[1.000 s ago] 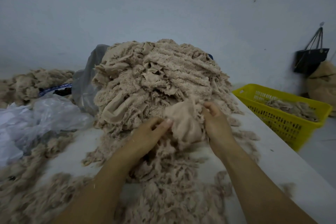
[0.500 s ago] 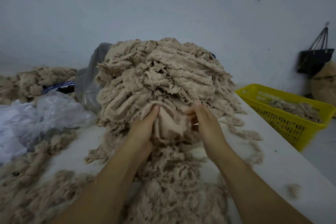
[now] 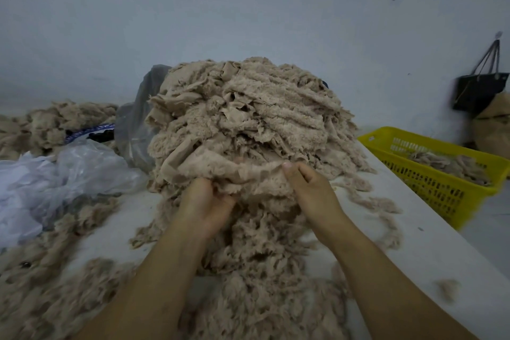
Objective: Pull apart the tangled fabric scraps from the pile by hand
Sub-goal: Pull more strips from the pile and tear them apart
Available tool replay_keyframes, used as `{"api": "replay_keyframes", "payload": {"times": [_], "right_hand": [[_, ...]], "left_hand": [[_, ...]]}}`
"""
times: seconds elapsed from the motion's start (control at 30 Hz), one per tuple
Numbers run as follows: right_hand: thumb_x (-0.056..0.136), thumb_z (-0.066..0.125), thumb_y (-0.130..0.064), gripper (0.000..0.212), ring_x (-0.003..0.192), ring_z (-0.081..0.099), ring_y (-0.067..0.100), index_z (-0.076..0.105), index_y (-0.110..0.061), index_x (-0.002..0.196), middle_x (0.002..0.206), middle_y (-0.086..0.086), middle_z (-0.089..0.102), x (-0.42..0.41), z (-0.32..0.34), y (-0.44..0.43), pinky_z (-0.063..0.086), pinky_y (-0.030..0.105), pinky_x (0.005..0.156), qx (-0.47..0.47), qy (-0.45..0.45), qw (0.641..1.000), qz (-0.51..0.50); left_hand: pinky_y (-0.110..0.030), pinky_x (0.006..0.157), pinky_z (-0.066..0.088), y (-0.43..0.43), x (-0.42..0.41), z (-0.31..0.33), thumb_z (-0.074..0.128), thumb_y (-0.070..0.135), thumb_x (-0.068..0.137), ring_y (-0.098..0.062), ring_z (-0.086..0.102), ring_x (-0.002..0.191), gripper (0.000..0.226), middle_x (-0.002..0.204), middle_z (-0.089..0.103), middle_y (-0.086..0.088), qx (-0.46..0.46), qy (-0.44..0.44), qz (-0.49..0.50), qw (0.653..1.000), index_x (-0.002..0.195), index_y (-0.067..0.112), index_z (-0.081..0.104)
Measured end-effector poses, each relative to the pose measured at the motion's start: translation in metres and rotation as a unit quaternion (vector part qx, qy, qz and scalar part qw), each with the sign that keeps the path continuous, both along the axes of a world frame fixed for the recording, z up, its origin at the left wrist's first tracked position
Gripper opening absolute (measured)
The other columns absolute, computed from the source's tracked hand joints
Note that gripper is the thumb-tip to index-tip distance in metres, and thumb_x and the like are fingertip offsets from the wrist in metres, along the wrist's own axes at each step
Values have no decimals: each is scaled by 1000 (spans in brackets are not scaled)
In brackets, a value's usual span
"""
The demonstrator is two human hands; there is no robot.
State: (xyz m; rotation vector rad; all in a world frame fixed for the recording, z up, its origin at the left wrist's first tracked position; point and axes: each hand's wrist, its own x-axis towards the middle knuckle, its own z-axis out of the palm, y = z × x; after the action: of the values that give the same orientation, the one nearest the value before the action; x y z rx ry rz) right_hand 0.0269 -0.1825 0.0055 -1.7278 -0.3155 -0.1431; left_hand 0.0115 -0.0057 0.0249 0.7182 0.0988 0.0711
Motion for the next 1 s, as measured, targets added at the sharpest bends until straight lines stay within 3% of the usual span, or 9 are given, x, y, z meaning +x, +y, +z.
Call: {"api": "replay_keyframes", "payload": {"times": [0.13, 0.27, 0.37, 0.53, 0.67, 0.8, 0.9, 0.93, 1.0], "right_hand": [[100, 52, -41, 41, 50, 35, 6, 45, -17, 67, 58, -9, 38, -3, 6, 6, 32, 17, 49, -26, -55, 998, 4], [99, 55, -34, 39, 56, 45, 0, 51, -16, 65, 62, -13, 50, -7, 8, 9, 36, 15, 54, -69, -109, 992, 0], [100, 51, -43, 51, 47, 32, 7, 32, -23, 57, 49, -9, 34, -4, 6, 1, 27, 26, 52, -117, -111, 984, -69], [99, 46, -52, 57, 46, 25, 16, 38, -9, 62, 53, 4, 33, 8, -1, -24, 26, 31, 53, -112, -32, 976, -181], [98, 36, -59, 44, 75, 57, -4, 65, -33, 78, 77, -23, 63, 1, 1, -12, 41, 21, 70, -113, -24, 989, -94], [79, 38, -85, 43, 128, 35, -6, 45, -65, 116, 125, -49, 33, -6, 0, 10, 33, 28, 102, -107, -27, 991, 74], [86, 52, -72, 31, 115, 42, -10, 47, -66, 115, 126, -35, 46, -5, -5, 17, 34, 15, 90, -127, -4, 988, 89], [93, 54, -57, 6, 98, 51, -12, 55, -61, 98, 107, -31, 58, -6, -1, 18, 36, 8, 77, -123, -15, 990, 73], [100, 53, -39, 29, 65, 53, -1, 57, -39, 71, 66, -20, 58, -4, 1, 14, 37, 7, 58, -73, -32, 996, 35]], "left_hand": [[-25, 65, 57, -12, -14, 2, 61, 38, 88, -15, 66, 76, 30, 86, 69, -7, 204, -61, -136, 968, 94, 10, 70], [-20, 81, 55, -23, -20, -3, 65, 67, 74, -2, 70, 92, 52, 101, 75, 12, 560, -72, -81, 821, 110, 31, 72], [-39, 90, 57, -19, -18, -1, 67, 51, 84, -19, 74, 94, 43, 101, 77, -4, 459, -64, -50, 885, 109, 16, 72], [-20, 43, 53, 15, -10, 9, 53, 29, 96, -12, 67, 49, 34, 61, 69, -5, 40, -47, -42, 997, 77, 9, 74], [-25, 51, 57, 12, -12, 5, 51, 24, 97, -18, 73, 61, 46, 71, 74, -7, 14, -8, -59, 998, 64, 10, 79], [-25, 55, 58, 6, -15, 5, 61, 23, 78, -17, 72, 62, 25, 71, 72, -7, 5, -13, -110, 994, 65, 9, 78], [-23, 53, 57, 3, -17, 5, 60, 23, 77, -14, 71, 58, 28, 65, 71, -5, 10, -35, -128, 991, 60, 9, 77], [-23, 52, 56, 4, -17, 5, 60, 23, 77, -14, 71, 57, 28, 64, 71, -4, 10, -33, -128, 991, 59, 10, 77], [-26, 57, 58, 5, -16, 6, 62, 25, 80, -17, 74, 67, 28, 75, 75, -7, 13, -20, -125, 992, 67, 8, 79]]}}
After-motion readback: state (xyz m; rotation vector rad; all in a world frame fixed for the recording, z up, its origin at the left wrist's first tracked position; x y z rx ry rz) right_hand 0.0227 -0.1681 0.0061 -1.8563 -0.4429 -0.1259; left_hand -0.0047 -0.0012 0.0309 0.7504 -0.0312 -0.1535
